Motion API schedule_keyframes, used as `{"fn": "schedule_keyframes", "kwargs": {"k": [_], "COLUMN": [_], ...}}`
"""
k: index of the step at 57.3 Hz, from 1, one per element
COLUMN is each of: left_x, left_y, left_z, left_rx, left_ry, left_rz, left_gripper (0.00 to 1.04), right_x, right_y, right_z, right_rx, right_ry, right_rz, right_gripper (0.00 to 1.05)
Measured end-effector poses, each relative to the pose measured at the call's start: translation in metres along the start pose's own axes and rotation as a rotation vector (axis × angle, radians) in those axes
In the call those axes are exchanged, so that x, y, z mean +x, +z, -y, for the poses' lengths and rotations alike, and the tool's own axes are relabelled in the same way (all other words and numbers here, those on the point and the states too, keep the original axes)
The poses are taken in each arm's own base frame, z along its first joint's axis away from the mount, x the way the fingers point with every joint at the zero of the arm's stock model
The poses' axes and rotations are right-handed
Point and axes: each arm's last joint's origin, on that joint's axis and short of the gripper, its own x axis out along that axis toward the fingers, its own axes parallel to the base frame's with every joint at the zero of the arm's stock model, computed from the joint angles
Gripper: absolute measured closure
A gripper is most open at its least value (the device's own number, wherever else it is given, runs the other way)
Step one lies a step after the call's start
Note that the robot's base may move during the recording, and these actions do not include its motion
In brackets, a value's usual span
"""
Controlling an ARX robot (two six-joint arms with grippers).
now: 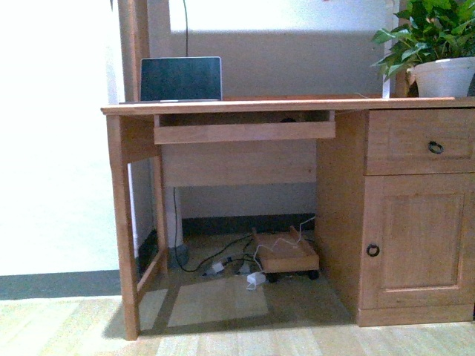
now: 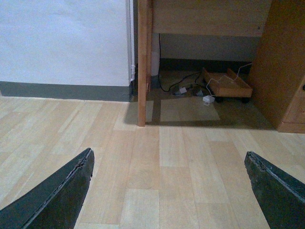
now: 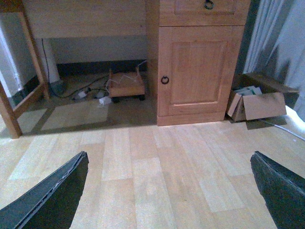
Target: Place mouse
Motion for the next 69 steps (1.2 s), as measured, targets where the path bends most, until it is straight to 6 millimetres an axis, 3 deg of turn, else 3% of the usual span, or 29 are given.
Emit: {"fn": "schedule_keyframes", "kwargs": {"k": [69], "left_x": [0.0000], "left_y": [0.0000], "left_z": [0.0000], "left_rx": [0.000], "left_ry": [0.000], "left_rz": [0.000], "left_gripper": [0.07], "right_x": [0.0000], "right_y": [0.0000], "right_z": [0.0000], "right_rx": [0.000], "right_ry": [0.000], "right_rz": [0.000], "right_gripper": [0.00]}}
